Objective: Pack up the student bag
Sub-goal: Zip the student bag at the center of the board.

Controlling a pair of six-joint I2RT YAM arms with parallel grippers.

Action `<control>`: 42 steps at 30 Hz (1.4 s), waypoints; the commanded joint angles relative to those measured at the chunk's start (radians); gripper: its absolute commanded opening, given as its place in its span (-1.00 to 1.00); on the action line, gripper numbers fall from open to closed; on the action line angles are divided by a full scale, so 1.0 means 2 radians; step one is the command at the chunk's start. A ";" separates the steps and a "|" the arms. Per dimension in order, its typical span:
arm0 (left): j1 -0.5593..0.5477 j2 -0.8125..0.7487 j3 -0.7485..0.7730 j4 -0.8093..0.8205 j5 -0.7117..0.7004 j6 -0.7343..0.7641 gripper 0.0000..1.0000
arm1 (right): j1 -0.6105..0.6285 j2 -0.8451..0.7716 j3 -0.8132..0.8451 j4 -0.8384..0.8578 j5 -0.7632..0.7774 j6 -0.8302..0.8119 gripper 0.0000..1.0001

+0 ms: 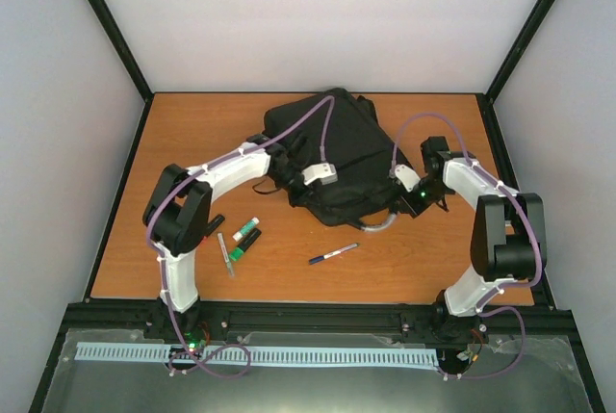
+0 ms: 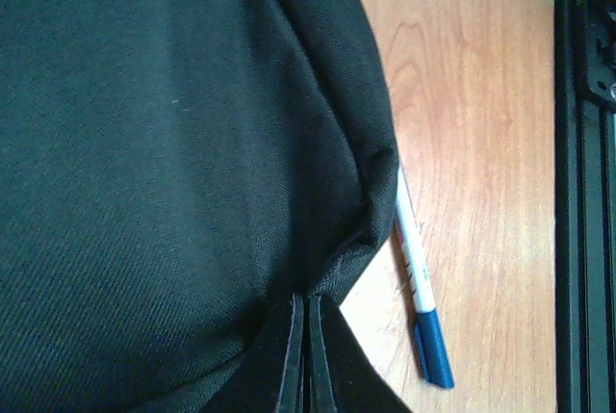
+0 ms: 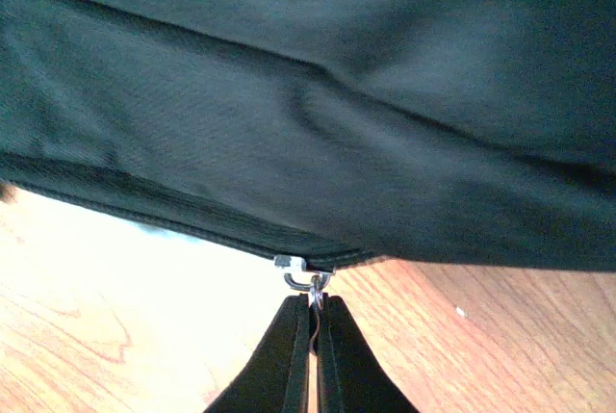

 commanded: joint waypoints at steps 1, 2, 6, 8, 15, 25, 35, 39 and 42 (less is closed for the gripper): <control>0.042 -0.025 -0.011 -0.040 -0.041 0.024 -0.99 | 0.001 0.008 0.030 -0.001 -0.011 0.008 -0.94; 0.052 -0.026 -0.011 -0.043 -0.042 0.025 -0.98 | 0.005 0.009 0.037 -0.004 -0.015 0.014 -0.94; 0.088 -0.034 -0.014 -0.046 -0.044 0.030 -0.98 | 0.038 0.008 0.051 -0.009 -0.027 0.022 -0.94; 0.099 -0.038 -0.014 -0.050 -0.047 0.036 -0.95 | 0.066 0.008 0.054 -0.008 -0.026 0.023 -0.94; 0.110 -0.077 -0.018 -0.073 -0.061 0.066 -0.31 | 0.165 0.023 0.077 0.002 -0.045 0.051 -0.94; 0.089 -0.145 -0.057 -0.010 -0.017 0.082 0.07 | 0.216 0.051 0.113 -0.003 -0.084 0.073 -0.94; 0.014 -0.114 -0.073 0.075 -0.053 0.060 0.22 | 0.215 0.033 0.090 0.005 -0.093 0.073 -0.94; 0.008 -0.093 -0.060 0.112 -0.085 0.028 0.24 | 0.215 0.030 0.087 0.004 -0.093 0.074 -0.94; 0.008 -0.083 -0.058 0.125 -0.095 0.039 0.17 | 0.215 0.029 0.085 0.004 -0.098 0.076 -0.94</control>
